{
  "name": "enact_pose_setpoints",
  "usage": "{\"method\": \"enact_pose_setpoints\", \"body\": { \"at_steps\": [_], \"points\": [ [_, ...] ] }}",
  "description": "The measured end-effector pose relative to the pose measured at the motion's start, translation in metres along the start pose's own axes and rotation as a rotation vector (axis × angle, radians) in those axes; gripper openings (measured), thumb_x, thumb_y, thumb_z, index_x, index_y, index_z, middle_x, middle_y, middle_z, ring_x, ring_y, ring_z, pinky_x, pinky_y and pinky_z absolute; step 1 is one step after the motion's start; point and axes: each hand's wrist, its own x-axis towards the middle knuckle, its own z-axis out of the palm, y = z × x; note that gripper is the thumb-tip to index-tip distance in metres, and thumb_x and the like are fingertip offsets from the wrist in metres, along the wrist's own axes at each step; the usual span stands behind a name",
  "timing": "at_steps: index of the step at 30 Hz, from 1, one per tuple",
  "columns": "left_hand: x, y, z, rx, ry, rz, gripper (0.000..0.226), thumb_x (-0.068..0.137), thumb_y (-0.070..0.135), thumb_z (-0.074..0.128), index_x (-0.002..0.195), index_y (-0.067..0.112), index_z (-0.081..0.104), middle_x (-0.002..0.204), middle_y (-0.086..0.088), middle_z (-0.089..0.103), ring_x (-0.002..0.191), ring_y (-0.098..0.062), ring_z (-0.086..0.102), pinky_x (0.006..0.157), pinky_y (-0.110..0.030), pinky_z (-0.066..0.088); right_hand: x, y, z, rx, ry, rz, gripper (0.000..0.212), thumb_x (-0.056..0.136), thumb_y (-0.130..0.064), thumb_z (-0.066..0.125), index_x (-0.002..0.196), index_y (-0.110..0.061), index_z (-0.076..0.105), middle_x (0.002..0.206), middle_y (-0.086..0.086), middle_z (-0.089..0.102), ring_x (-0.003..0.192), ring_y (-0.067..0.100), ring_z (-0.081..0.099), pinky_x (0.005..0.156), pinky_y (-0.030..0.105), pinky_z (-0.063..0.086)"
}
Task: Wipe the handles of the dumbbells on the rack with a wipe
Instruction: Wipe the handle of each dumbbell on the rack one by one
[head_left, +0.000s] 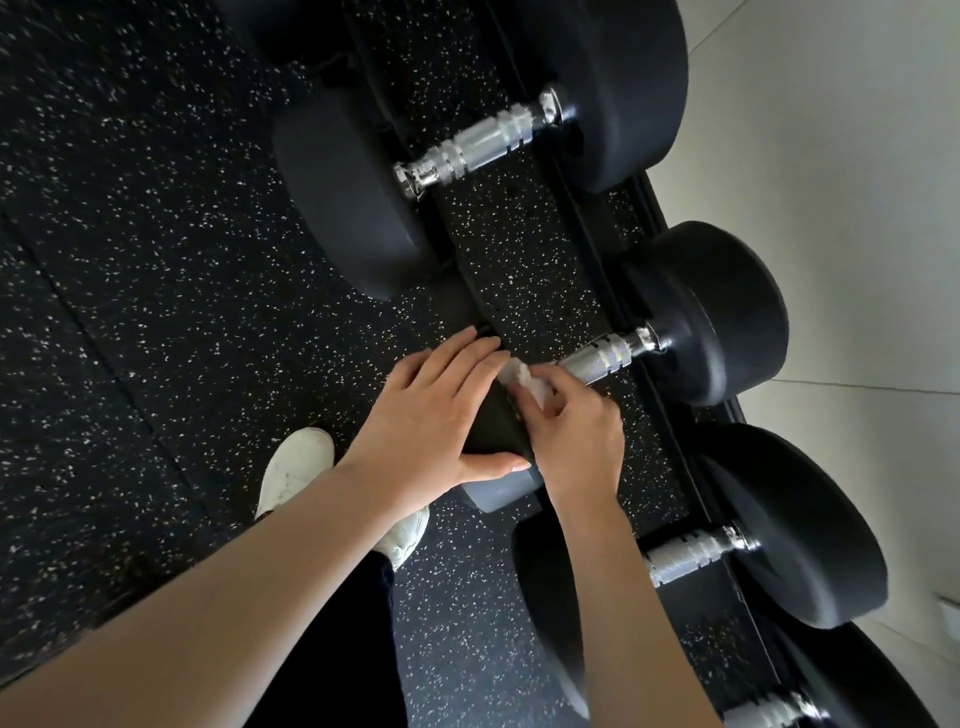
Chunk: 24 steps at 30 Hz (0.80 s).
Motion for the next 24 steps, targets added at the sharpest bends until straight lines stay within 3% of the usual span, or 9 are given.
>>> {"method": "enact_pose_setpoints", "body": {
  "at_steps": [5,10,16,21,24],
  "points": [
    [0.0,0.0,0.002,-0.012,0.011,-0.007,0.087,0.071,0.074,0.042,0.134,0.014,0.052,0.143,0.0,0.048,0.138,-0.019,0.038,0.103,-0.036,0.029,0.008,-0.007,-0.002,-0.095,-0.102,0.111,0.024,0.087,-0.049,0.057,0.103,-0.032,0.065,0.081,0.006,0.07,0.077,0.027,0.064,0.068,0.035,0.052],
    [-0.002,0.0,0.004,-0.047,0.037,-0.041,0.085,0.07,0.075,0.043,0.137,0.021,0.045,0.144,0.001,0.047,0.137,-0.021,0.038,0.103,-0.038,0.029,0.015,-0.012,0.0,-0.154,-0.072,0.1,0.023,0.089,-0.045,0.055,0.099,-0.026,0.065,0.077,0.008,0.068,0.075,0.03,0.063,0.064,0.035,0.051],
    [-0.002,-0.001,0.006,-0.044,0.045,-0.051,0.087,0.069,0.076,0.041,0.135,0.02,0.048,0.143,0.001,0.048,0.135,-0.023,0.038,0.103,-0.038,0.027,0.029,-0.014,-0.005,-0.274,-0.056,0.098,0.024,0.092,-0.038,0.052,0.098,-0.016,0.061,0.08,0.012,0.067,0.077,0.032,0.063,0.064,0.035,0.046],
    [-0.004,-0.001,0.006,-0.047,0.03,-0.059,0.086,0.07,0.077,0.039,0.136,0.021,0.045,0.145,0.002,0.046,0.136,-0.021,0.035,0.105,-0.042,0.033,0.05,-0.005,-0.022,-0.237,0.077,0.127,0.023,0.093,-0.032,0.053,0.1,-0.013,0.063,0.084,0.016,0.069,0.079,0.035,0.064,0.064,0.034,0.046],
    [-0.003,-0.001,0.006,-0.049,0.02,-0.06,0.087,0.07,0.077,0.039,0.137,0.022,0.044,0.145,0.002,0.045,0.136,-0.021,0.034,0.105,-0.039,0.028,0.064,0.005,-0.031,-0.234,0.179,0.13,0.02,0.092,-0.025,0.053,0.103,-0.012,0.064,0.084,0.02,0.068,0.08,0.038,0.063,0.065,0.038,0.048]
  ]
}}
